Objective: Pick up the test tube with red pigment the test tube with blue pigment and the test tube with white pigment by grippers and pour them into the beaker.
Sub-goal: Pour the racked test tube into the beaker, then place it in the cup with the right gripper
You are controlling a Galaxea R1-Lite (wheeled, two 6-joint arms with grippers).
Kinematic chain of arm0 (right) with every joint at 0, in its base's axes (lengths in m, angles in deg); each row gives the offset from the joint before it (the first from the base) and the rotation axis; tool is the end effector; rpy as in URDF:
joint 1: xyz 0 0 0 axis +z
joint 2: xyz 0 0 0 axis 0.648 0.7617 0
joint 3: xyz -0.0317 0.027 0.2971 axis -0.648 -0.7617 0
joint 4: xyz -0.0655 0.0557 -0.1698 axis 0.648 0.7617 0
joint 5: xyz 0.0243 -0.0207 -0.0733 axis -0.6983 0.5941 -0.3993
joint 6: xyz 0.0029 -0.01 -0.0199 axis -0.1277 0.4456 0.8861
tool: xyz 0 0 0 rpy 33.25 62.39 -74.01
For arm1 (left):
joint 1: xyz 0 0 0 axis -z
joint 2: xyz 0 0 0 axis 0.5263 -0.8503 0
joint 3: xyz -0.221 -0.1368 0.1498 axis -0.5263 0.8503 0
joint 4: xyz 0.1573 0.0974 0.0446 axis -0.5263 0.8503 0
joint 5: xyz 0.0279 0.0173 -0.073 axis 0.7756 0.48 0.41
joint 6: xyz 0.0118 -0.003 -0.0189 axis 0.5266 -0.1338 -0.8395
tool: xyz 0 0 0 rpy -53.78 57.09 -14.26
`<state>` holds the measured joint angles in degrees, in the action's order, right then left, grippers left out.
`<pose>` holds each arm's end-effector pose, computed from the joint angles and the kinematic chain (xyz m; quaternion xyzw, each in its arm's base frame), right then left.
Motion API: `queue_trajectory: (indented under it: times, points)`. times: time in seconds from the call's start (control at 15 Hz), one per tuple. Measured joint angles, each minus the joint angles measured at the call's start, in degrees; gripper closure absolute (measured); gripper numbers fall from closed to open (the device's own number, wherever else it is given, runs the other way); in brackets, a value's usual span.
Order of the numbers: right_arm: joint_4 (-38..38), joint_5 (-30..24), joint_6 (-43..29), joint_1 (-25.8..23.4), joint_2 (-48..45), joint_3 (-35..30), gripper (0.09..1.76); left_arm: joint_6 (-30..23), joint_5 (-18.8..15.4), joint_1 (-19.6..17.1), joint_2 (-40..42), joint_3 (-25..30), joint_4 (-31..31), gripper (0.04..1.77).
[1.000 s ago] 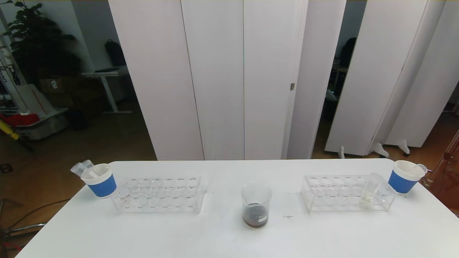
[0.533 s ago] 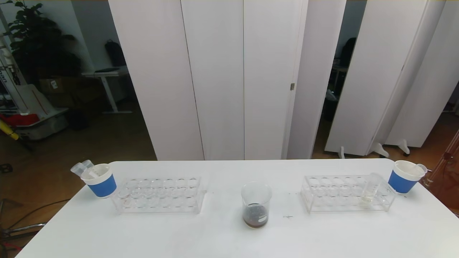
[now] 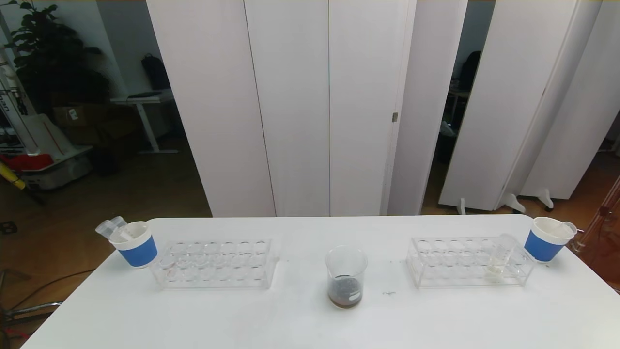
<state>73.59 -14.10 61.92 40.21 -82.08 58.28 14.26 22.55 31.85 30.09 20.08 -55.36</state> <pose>-0.0231 -0.0002 0.0762 0.0160 -0.0028 -0.0083 0.9998 -0.0230 -0.0001 0.0746 0.0130 0.0037 -0.0049 0.9999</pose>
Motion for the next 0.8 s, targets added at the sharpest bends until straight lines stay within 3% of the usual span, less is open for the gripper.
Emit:
queue_trajectory:
  times: [0.8]
  points:
    - [0.0,0.0,0.0,0.0,0.0,0.0,0.1,0.1,0.0,0.0,0.0,0.0,0.0,0.06]
